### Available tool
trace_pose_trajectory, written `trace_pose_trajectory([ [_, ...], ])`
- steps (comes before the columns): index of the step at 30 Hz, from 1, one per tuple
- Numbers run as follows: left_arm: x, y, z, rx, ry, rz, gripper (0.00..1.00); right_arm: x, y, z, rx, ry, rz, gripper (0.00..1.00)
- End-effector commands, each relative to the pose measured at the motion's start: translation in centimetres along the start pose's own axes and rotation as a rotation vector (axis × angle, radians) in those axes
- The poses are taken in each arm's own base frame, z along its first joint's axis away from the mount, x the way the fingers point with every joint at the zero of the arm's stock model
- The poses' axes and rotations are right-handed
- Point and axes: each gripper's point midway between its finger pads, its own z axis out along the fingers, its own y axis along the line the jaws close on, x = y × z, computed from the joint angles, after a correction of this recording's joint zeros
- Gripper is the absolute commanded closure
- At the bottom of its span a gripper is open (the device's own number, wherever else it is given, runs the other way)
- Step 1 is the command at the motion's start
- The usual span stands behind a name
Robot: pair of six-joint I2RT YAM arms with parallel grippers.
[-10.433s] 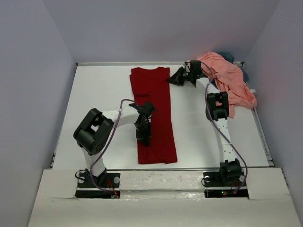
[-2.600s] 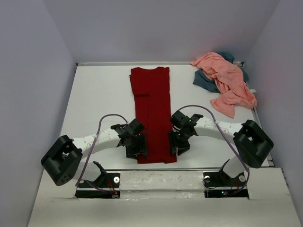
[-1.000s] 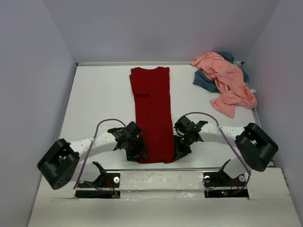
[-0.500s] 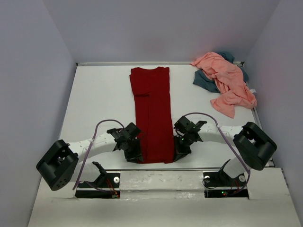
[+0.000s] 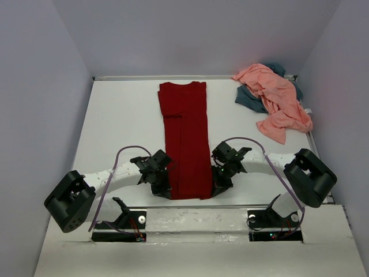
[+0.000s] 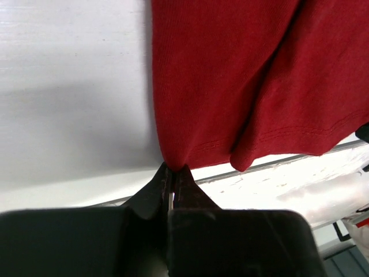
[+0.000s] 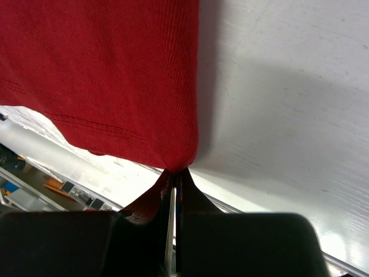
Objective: Fold and stack the t-shirts
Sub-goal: Grab the bottom of the folded rectangular tshirt with both arms
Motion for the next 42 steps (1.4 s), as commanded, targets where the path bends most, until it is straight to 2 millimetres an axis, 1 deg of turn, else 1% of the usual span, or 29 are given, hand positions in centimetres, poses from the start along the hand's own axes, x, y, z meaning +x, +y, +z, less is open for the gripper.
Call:
trace_pose_trajectory([
  [1, 0.4, 0.9, 0.0, -0.037, 0.014, 0.003, 1.00, -1.0, 0.9, -0.2, -0.021, -0.020, -0.027, 1.00],
  [6, 0.2, 1.0, -0.4, -0.055, 0.004, 0.009, 1.00, -1.0, 0.8, -0.5, -0.008, -0.028, -0.030, 1.00],
  [9, 0.3, 1.5, -0.5, -0.074, 0.005, 0.012, 1.00, -1.5, -0.1, -1.0, 0.005, -0.048, -0.006, 1.00],
  [14, 0.6, 1.8, -0.6, -0.069, 0.012, 0.015, 1.00, -1.3, -1.8, -1.4, 0.034, -0.052, 0.016, 1.00],
  [17, 0.6, 1.8, -0.7, -0.068, 0.010, 0.014, 1.00, -1.1, -2.3, -1.6, 0.041, -0.053, 0.017, 1.00],
  [27, 0.2, 1.5, -0.7, -0.073, 0.005, 0.018, 1.00, -1.0, -2.4, -1.5, 0.034, -0.036, 0.019, 1.00],
  [31, -0.4, 0.7, -1.2, -0.067, -0.010, 0.032, 1.00, -1.3, -1.2, -2.0, -0.003, -0.034, 0.015, 1.00],
  [34, -1.0, 0.1, -1.5, -0.071, -0.022, 0.042, 1.00, -1.5, -0.9, -2.3, -0.001, -0.039, 0.009, 1.00],
  [35, -1.0, 0.3, -1.6, -0.083, -0.021, 0.045, 1.00, -1.6, -0.9, -2.4, 0.002, -0.040, 0.007, 1.00],
  [37, -1.1, 0.3, -1.6, -0.089, -0.022, 0.049, 1.00, -1.5, -1.0, -2.4, 0.009, -0.034, 0.007, 1.00],
  [39, -0.8, 0.8, -1.2, -0.095, -0.010, 0.045, 1.00, -1.1, -1.5, -2.3, 0.020, -0.024, 0.004, 1.00],
  [42, -0.5, 0.8, -1.1, -0.086, -0.002, 0.041, 1.00, -0.7, -1.9, -2.2, 0.026, -0.019, 0.002, 1.00],
])
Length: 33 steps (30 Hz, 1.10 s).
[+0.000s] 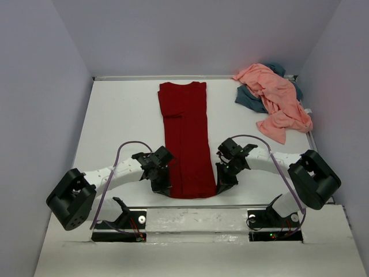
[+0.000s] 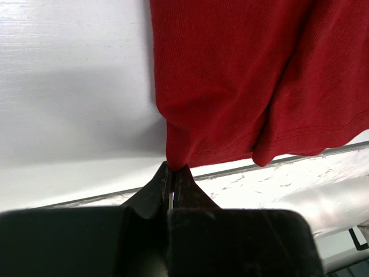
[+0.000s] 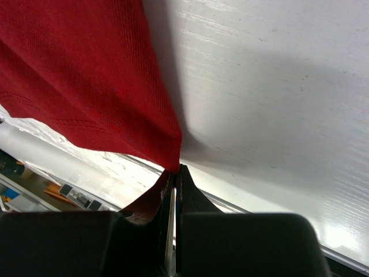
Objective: Fold and stack the t-shirts
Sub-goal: Grab the bottom of the folded rectangular tshirt with both arms
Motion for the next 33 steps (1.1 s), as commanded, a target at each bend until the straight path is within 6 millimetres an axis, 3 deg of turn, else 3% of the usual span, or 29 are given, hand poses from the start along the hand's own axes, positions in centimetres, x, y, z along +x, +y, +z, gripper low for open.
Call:
trace_pose_trajectory([
  [1, 0.3, 0.8, -0.2, -0.026, 0.010, 0.001, 1.00, 0.3, -0.1, -0.6, 0.002, 0.002, -0.019, 1.00],
  [15, -1.0, -0.6, -1.2, -0.032, -0.015, 0.011, 1.00, -0.8, 1.3, -1.7, -0.011, -0.010, -0.054, 1.00],
  [25, -2.6, -1.8, -2.5, -0.037, -0.055, 0.017, 1.00, -1.7, 2.8, -4.0, -0.006, -0.053, -0.100, 1.00],
  [33, -4.4, -1.6, -3.7, -0.040, -0.085, -0.008, 1.00, -3.9, 2.6, -5.7, 0.007, -0.097, -0.115, 1.00],
])
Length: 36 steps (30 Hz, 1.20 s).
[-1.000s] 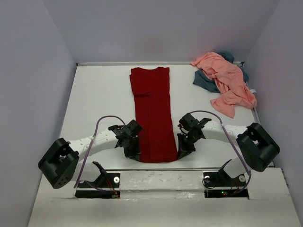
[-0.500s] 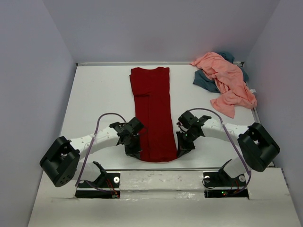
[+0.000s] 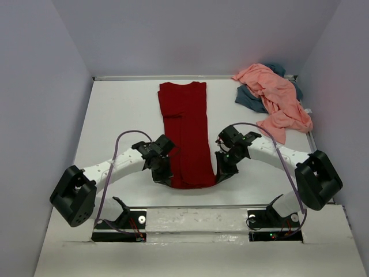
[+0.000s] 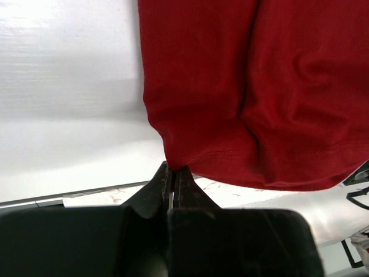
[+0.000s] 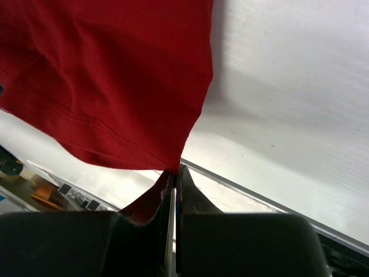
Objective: Fold and stack the t-shirts
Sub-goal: Grab the bottom of the folded rectangular tshirt with both arms, then fold the folded rectangular tshirt in 1/3 of the way
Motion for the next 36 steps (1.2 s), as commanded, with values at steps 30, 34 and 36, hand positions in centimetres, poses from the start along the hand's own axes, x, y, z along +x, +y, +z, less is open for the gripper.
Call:
trace_pose_trajectory([
  [30, -12.3, -0.5, -4.8, -0.065, -0.154, -0.014, 1.00, -12.3, 1.7, -6.8, -0.005, -0.137, -0.098, 1.00],
  [34, -13.3, -0.4, -5.1, -0.069, -0.165, -0.013, 1.00, -13.5, 2.0, -7.1, -0.012, -0.149, -0.106, 1.00],
  [36, -13.7, -0.2, -5.2, -0.072, -0.166, -0.010, 1.00, -13.8, 2.1, -7.1, -0.013, -0.147, -0.107, 1.00],
])
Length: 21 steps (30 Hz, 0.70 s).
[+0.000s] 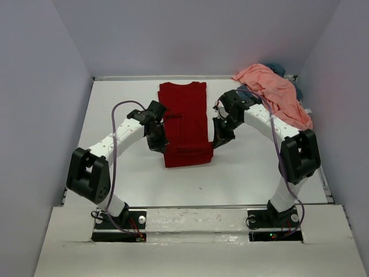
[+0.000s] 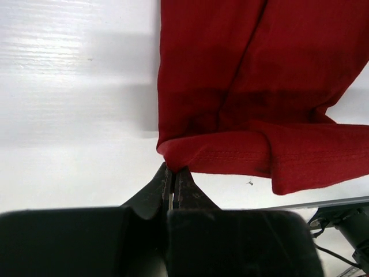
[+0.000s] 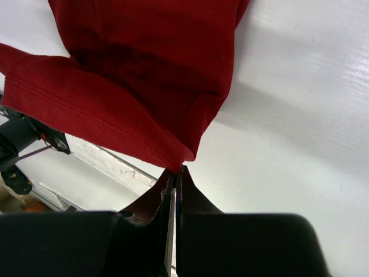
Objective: Fold and stack the t-shirts
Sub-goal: Fold the folded rectangular tshirt in 1/3 of the way
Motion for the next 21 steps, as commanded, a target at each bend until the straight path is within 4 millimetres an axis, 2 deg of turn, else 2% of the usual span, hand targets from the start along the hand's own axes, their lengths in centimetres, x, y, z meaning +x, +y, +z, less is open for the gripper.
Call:
trace_pose_trajectory([
  [1, -1.4, 0.7, -1.0, -0.029, -0.019, 0.024, 1.00, -1.5, 0.5, -0.9, -0.007, -0.019, -0.030, 1.00],
  [12, -3.9, 0.8, -0.6, -0.047, -0.020, 0.034, 1.00, -4.5, 0.4, -1.2, -0.007, -0.039, -0.031, 1.00],
  [21, -6.9, 0.4, -0.8, -0.061, -0.049, 0.056, 1.00, -6.5, 0.2, -1.3, -0.009, -0.049, -0.024, 1.00],
])
